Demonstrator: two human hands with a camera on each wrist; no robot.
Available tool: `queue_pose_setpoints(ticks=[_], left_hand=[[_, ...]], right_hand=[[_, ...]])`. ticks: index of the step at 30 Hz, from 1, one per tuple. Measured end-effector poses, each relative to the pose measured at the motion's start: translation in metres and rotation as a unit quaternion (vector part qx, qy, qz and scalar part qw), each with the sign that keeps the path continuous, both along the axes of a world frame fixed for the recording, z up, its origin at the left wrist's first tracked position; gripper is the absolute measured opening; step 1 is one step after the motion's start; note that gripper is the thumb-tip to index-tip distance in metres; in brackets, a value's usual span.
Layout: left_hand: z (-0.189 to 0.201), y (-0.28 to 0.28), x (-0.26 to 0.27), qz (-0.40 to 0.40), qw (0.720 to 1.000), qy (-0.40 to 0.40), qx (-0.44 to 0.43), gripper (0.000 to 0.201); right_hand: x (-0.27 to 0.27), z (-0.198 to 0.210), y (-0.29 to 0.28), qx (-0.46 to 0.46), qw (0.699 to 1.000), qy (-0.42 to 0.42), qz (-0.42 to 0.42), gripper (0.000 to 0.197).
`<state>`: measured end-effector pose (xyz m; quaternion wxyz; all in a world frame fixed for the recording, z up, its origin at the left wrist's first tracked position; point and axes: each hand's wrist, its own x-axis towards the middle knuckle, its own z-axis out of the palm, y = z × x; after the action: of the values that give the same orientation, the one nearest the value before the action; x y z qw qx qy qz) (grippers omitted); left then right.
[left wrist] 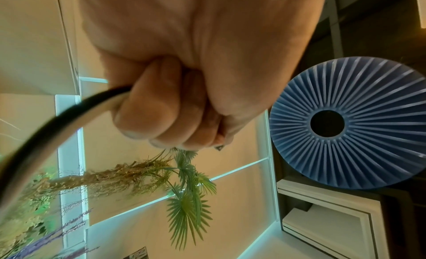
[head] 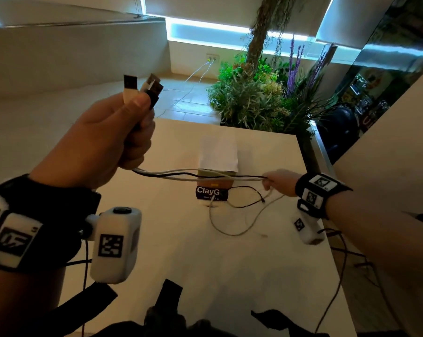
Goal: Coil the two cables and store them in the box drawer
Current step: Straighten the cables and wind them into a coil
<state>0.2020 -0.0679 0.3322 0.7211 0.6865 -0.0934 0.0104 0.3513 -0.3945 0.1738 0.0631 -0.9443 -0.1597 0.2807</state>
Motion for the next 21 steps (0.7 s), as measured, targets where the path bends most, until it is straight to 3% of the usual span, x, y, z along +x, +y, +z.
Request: queue_pose_setpoints(ticks=[2, 4, 8, 10, 13, 17, 19, 20, 21], left_hand=[[-0.001, 0.008, -0.002, -0.010, 1.000, 0.000, 0.002, 0.039], [-0.002, 0.014, -0.004, -0.021, 1.000, 0.004, 0.000, 0.040], [-0.005, 0.018, -0.006, -0.032, 0.999, 0.009, -0.008, 0.039], [-0.008, 0.018, -0.006, -0.031, 0.999, 0.010, -0.015, 0.040], [-0.011, 0.018, -0.007, -0.036, 0.999, 0.022, -0.024, 0.042], [-0.024, 0.010, -0.006, -0.052, 0.996, 0.048, -0.059, 0.043], [-0.038, -0.001, -0.002, -0.063, 0.992, 0.068, -0.080, 0.042], [-0.046, -0.008, 0.001, -0.070, 0.990, 0.081, -0.093, 0.041], [-0.054, -0.017, 0.003, -0.071, 0.988, 0.095, -0.102, 0.039]], right_hand=[[0.013, 0.010, -0.021, 0.000, 0.999, -0.039, -0.010, 0.018], [0.027, 0.018, -0.036, 0.056, 0.987, -0.142, -0.044, 0.019], [0.042, 0.036, -0.042, 0.191, 0.885, -0.405, -0.129, 0.019], [0.039, 0.036, -0.038, 0.180, 0.871, -0.438, -0.130, 0.019], [0.027, 0.014, -0.032, 0.112, 0.924, -0.352, -0.102, 0.024], [0.001, -0.022, -0.024, 0.103, 0.987, -0.123, -0.017, 0.036], [-0.012, -0.021, -0.015, -0.010, 0.997, -0.057, 0.056, 0.049], [-0.018, -0.015, -0.006, -0.032, 0.995, -0.056, 0.081, 0.049], [-0.026, -0.006, 0.007, 0.003, 0.993, -0.061, 0.099, 0.044]])
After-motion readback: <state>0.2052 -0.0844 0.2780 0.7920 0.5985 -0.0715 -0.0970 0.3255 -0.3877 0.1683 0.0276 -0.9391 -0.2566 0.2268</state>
